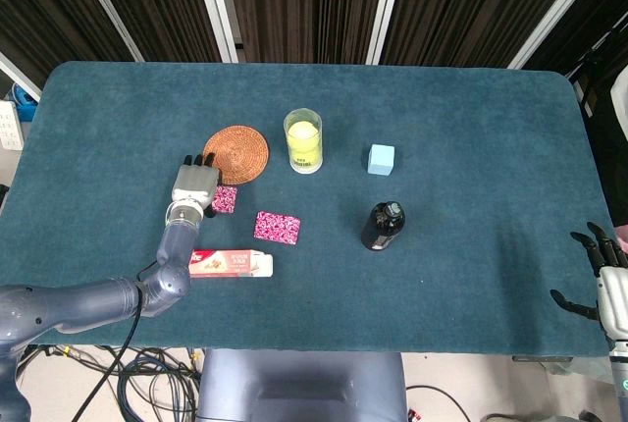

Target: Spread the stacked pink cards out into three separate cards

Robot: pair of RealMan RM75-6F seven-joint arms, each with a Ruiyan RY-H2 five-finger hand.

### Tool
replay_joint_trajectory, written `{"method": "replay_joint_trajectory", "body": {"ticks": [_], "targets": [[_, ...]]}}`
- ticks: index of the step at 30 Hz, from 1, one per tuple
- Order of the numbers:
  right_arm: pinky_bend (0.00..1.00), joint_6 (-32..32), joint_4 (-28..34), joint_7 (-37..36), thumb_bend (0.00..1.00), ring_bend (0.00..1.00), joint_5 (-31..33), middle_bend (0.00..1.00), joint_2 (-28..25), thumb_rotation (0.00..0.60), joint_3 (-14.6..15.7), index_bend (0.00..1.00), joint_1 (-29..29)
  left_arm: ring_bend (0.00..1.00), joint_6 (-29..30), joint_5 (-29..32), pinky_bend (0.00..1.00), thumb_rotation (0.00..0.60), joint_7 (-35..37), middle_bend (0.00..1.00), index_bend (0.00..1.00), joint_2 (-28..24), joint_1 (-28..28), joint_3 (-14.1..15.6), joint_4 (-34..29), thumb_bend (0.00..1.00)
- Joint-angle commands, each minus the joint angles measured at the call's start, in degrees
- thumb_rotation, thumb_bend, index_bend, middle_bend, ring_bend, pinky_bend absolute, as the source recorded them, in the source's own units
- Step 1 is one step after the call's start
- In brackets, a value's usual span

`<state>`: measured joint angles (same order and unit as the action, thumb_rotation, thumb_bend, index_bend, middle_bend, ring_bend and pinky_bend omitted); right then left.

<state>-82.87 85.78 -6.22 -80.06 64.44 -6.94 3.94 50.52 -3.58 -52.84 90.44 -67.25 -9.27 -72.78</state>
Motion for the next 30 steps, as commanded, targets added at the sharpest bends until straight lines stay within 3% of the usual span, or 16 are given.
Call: {"method": "replay_joint_trajectory", "body": {"ticks": [1,19,30], "targets": [[0.24,0.15,0.06,-0.02,0.11,0.13,0.10,0.06,-0.08,0.600,0.02,0.18,0.00,0.00,0.16,0.00,0.00,0.600,-0.19,0.09,0.46,-0.09,-0.08,-0.09,-0.19,0.25],[0.24,-0.06,0.21,-0.04,0.11,0.13,0.08,0.06,-0.18,0.600,-0.01,0.18,-0.07,0.00,0.75,0.80,0.00,0.600,-0.97,0.10,0.47,-1.15,0.00,-0.68,-1.72,0.25],[0.24,-0.22,0.53,-0.10,0.11,0.13,-0.06,0.06,-0.36,0.600,0.07,0.18,-0.19,0.00,1.88,0.62,0.00,0.600,-0.22,0.11,0.48,-3.35,-0.58,-2.83,-5.43,0.26]]}}
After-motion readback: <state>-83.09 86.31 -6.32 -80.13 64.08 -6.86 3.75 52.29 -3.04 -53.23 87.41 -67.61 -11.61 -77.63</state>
